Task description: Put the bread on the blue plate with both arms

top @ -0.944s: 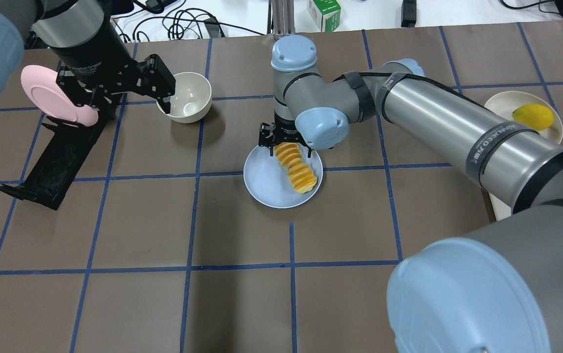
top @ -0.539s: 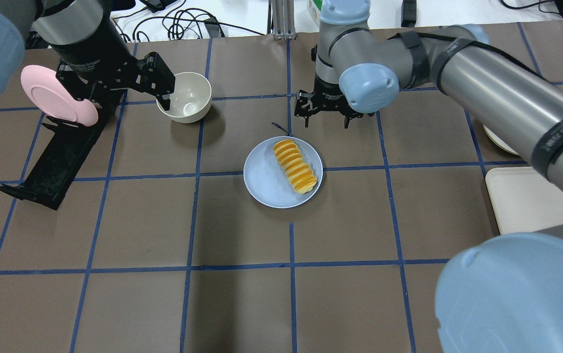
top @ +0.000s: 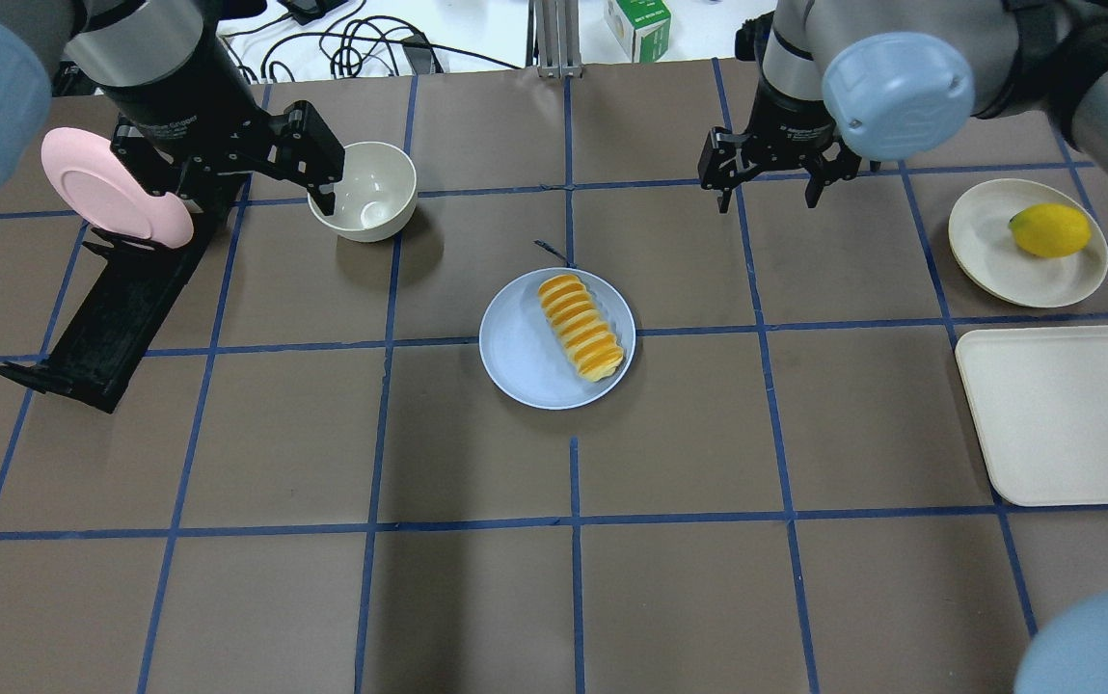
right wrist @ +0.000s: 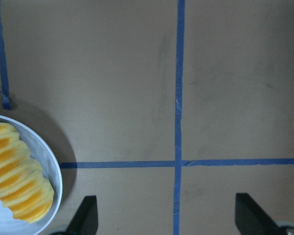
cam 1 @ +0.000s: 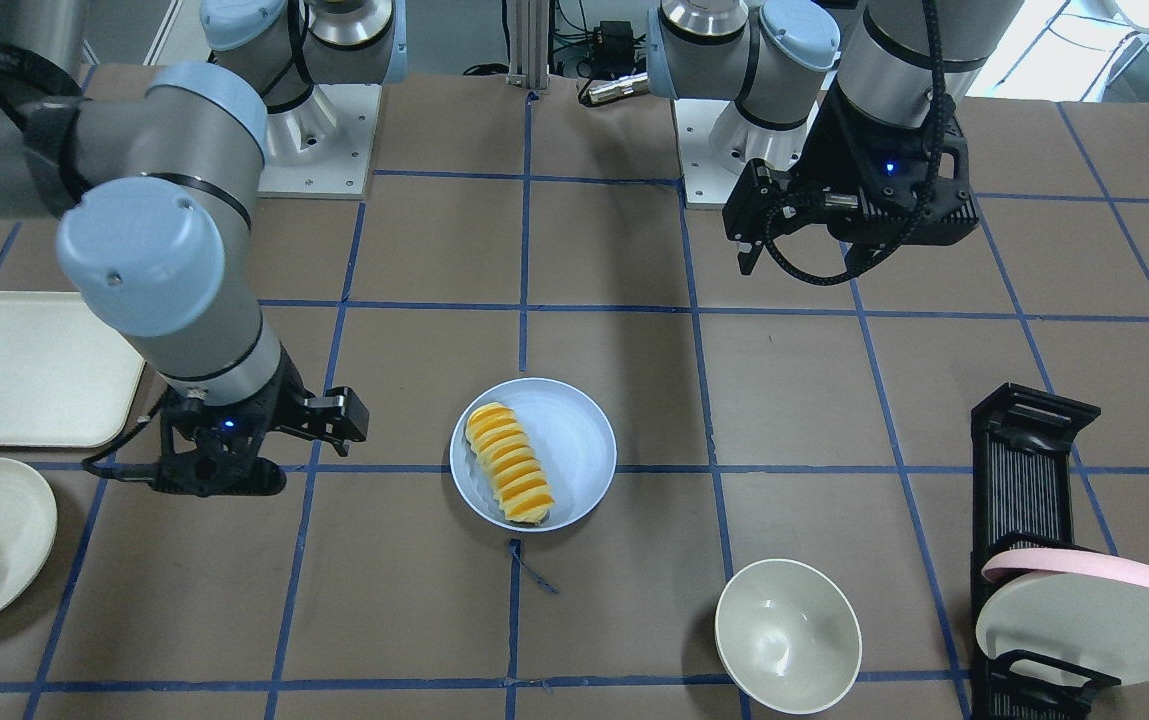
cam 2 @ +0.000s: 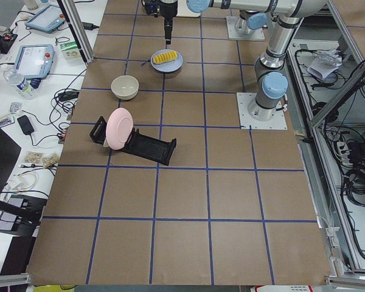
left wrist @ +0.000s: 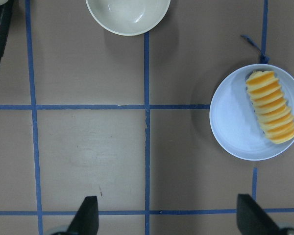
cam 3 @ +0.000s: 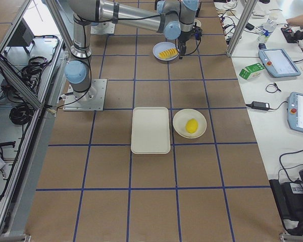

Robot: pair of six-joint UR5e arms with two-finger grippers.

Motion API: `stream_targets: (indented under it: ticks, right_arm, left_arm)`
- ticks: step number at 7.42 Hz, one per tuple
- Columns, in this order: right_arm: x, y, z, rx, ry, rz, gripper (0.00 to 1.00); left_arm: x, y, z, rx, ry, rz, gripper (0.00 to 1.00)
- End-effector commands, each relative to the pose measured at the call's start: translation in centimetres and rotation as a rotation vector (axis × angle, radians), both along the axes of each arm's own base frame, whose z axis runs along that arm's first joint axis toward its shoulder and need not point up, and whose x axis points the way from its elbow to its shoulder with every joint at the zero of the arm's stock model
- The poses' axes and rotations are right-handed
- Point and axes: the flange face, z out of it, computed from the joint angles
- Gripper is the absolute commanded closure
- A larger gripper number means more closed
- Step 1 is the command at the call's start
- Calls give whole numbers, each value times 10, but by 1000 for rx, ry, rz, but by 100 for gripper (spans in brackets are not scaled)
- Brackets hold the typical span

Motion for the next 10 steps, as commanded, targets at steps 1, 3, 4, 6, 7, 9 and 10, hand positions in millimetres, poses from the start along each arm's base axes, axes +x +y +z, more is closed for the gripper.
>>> stream_targets:
  ticks: [1, 3, 4, 6, 7, 9, 10]
  right_arm:
    - [-15, 20, 33, 11, 0, -5, 0]
    - [-12, 39, 72, -43, -14, 8, 0]
    - [-7, 42, 76, -13, -16, 13, 0]
    - [-9, 45, 83, 6, -4, 11, 0]
    - [-9, 45, 84, 5, -4, 15, 0]
    - [-11, 38, 97, -23, -11, 44, 0]
    - [-12, 39, 93, -10, -2, 44, 0]
  left_arm:
    - [0, 0, -1, 1, 1, 0, 0]
    - [0, 0, 1, -2, 0, -1, 0]
    - [0, 0, 1, -2, 0, -1, 0]
    - [0, 1, 0, -1, 0, -1, 0]
    - [0, 1, 0, -1, 0, -1, 0]
    - [0, 1, 1, -2, 0, -1, 0]
    - [0, 1, 1, -2, 0, -1, 0]
